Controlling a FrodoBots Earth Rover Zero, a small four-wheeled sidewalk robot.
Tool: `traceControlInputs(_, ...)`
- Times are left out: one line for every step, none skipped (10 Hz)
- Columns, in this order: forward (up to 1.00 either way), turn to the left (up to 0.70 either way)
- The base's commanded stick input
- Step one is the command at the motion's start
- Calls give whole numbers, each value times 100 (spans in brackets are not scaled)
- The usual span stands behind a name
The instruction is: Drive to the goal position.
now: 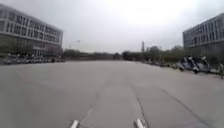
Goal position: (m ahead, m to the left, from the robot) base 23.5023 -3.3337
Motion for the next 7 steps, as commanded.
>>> traceControlInputs(100,0)
traceControlInputs(100,0)
traceControlInputs(100,0)
traceControlInputs(100,0)
traceControlInputs(100,0)
traceControlInputs(100,0)
traceControlInputs(100,0)
